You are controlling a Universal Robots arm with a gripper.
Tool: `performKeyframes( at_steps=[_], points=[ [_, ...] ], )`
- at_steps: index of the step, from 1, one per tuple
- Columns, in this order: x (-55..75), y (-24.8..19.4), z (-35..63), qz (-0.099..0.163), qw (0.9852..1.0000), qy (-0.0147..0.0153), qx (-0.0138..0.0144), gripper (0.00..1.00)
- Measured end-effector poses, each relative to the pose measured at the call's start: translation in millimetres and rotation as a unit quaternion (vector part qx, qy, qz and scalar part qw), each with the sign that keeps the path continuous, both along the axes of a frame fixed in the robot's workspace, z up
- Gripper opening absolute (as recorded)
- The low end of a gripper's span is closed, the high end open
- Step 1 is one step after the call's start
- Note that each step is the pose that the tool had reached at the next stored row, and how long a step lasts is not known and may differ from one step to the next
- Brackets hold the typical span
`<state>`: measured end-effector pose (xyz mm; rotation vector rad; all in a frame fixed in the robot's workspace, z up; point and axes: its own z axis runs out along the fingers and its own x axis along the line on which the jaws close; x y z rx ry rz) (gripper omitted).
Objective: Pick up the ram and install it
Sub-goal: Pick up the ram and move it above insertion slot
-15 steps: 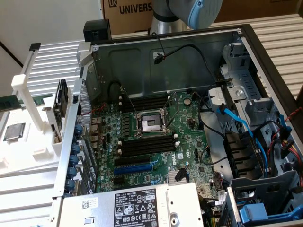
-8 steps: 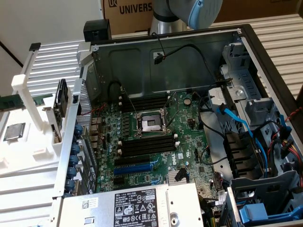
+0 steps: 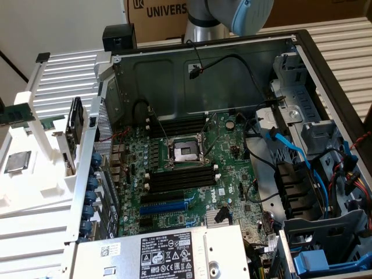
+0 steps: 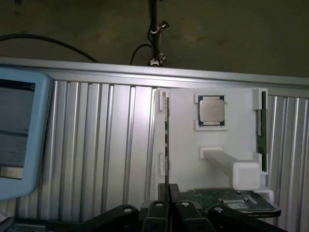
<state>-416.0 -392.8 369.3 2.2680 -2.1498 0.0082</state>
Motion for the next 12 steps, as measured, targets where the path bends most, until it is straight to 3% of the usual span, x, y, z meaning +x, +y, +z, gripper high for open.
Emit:
performKeyframes(
  at_steps=[4,12],
  points=[
    [11.8,0.0,10.8,0.0,1.0,0.0,0.0,0.12],
    [44.6,0.0,17.8,0.0,1.0,0.0,0.0,0.12]
  ],
)
